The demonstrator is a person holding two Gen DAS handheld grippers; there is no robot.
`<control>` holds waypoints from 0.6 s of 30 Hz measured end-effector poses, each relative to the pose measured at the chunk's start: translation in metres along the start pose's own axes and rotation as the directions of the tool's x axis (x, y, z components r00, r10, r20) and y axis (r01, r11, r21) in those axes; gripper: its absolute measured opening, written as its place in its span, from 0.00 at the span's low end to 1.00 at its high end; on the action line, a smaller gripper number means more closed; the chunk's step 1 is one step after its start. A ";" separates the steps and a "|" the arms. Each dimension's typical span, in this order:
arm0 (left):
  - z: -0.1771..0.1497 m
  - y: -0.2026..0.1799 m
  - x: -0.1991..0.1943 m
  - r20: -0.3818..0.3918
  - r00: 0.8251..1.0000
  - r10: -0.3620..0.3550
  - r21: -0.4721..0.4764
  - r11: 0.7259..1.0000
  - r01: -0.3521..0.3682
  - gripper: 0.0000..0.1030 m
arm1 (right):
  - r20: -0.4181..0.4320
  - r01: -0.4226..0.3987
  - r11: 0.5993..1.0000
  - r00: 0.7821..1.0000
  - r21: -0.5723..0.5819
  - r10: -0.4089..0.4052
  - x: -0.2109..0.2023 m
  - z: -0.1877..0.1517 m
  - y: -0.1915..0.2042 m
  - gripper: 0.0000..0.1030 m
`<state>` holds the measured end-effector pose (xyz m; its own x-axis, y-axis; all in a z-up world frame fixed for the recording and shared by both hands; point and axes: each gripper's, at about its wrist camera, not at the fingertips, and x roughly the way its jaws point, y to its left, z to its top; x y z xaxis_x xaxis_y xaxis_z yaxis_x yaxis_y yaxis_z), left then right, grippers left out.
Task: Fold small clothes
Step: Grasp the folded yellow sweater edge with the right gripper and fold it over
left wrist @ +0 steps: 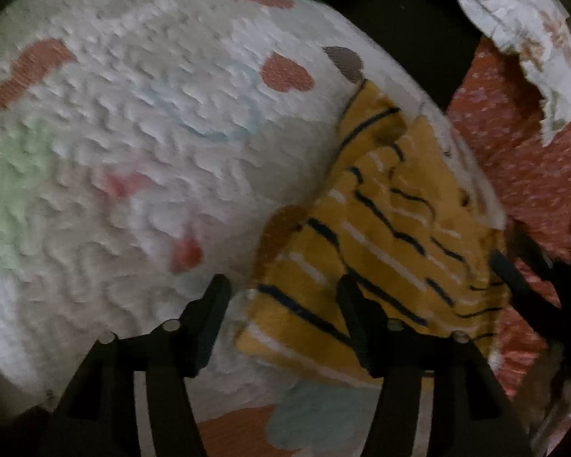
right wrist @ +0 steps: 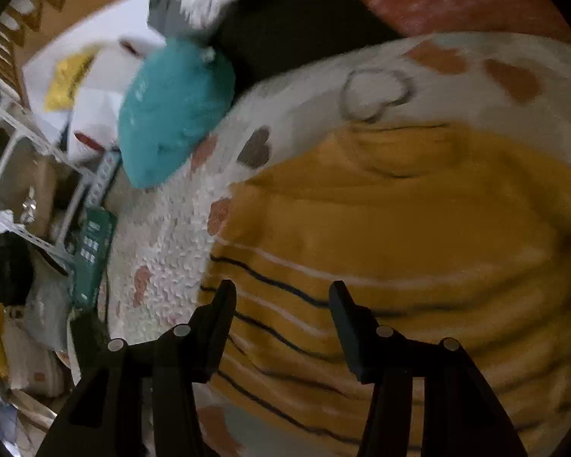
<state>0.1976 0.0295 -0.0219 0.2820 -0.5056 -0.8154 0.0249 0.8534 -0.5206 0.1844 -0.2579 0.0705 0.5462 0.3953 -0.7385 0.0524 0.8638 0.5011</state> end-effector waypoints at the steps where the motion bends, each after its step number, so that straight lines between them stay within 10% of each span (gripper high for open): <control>1: -0.001 0.001 0.002 -0.002 0.999 -0.032 -0.012 0.999 0.032 0.67 | -0.038 0.012 1.000 0.999 -0.009 -0.012 0.017 0.009 0.011 0.54; 11: -0.004 0.003 0.011 -0.033 0.983 -0.179 -0.134 0.976 0.173 0.75 | -0.240 0.240 0.952 0.929 -0.189 -0.282 0.145 0.055 0.080 0.56; 18: -0.009 0.008 0.009 -0.041 0.981 -0.189 -0.196 0.964 0.177 0.71 | -0.318 0.388 0.823 0.786 -0.414 -0.530 0.215 0.048 0.119 0.84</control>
<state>0.1917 0.0305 -0.0356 0.2323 -0.6625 -0.7121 -0.1143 0.7085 -0.6964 0.3485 -0.0846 -0.0069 0.1359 -0.0482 -0.9896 -0.0909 0.9940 -0.0609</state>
